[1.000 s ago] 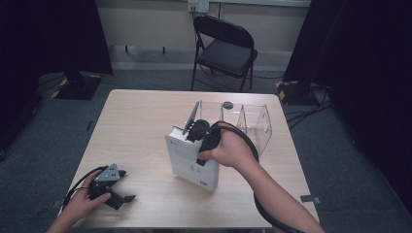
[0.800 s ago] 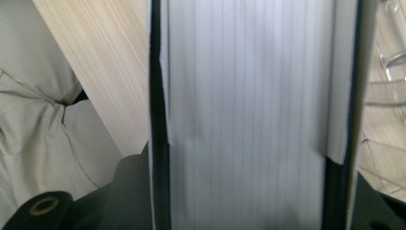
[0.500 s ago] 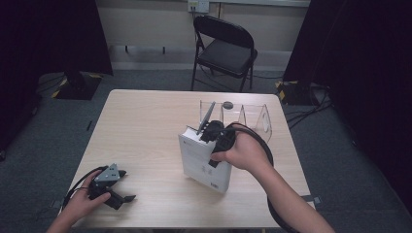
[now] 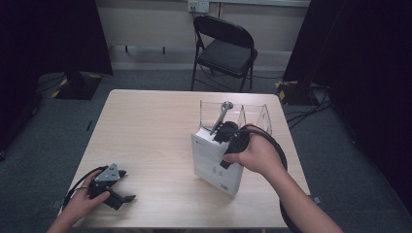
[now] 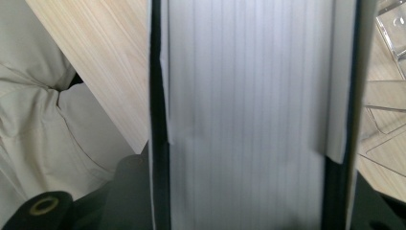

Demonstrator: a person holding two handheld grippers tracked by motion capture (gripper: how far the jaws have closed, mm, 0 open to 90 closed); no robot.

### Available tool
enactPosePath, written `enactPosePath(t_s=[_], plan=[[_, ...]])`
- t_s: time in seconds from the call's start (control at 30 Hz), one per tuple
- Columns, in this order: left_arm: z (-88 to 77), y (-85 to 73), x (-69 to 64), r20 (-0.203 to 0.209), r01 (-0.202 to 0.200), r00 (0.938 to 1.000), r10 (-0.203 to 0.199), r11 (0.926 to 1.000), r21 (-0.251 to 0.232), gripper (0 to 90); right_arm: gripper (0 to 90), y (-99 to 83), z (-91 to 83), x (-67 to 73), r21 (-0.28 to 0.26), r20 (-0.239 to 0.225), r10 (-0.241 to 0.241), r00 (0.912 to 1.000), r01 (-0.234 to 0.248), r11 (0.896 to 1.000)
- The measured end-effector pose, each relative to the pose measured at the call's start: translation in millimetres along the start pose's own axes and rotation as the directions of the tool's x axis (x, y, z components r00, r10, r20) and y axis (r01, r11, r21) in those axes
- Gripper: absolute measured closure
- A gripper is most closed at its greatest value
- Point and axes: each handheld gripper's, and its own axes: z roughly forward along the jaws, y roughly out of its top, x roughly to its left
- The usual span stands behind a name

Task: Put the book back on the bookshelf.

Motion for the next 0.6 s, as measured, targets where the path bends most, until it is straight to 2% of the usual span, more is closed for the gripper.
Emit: enactPosePath(t_s=[0.2, 0.43, 0.6], plan=[[0.0, 0.0, 0.0, 0.0, 0.0, 1.0, 0.0, 1.0, 0.0, 0.0, 52.5, -4.0, 0.3, -2.6, 0.0, -0.009, 0.013, 0.9999, -0.013, 1.0], [-0.2, 0.0, 0.2, 0.0, -0.004, 1.0, 0.004, 1.0, 0.003, 0.0, 52.5, -11.8, -2.3, -9.9, -0.006, -0.029, 0.055, 0.9981, -0.055, 0.998], [-0.1, 0.0, 0.1, 0.0, -0.003, 1.0, 0.003, 1.0, 0.002, 0.0, 52.5, -19.0, -2.4, -14.0, 0.005, -0.008, 0.072, 0.9974, -0.072, 0.997]])
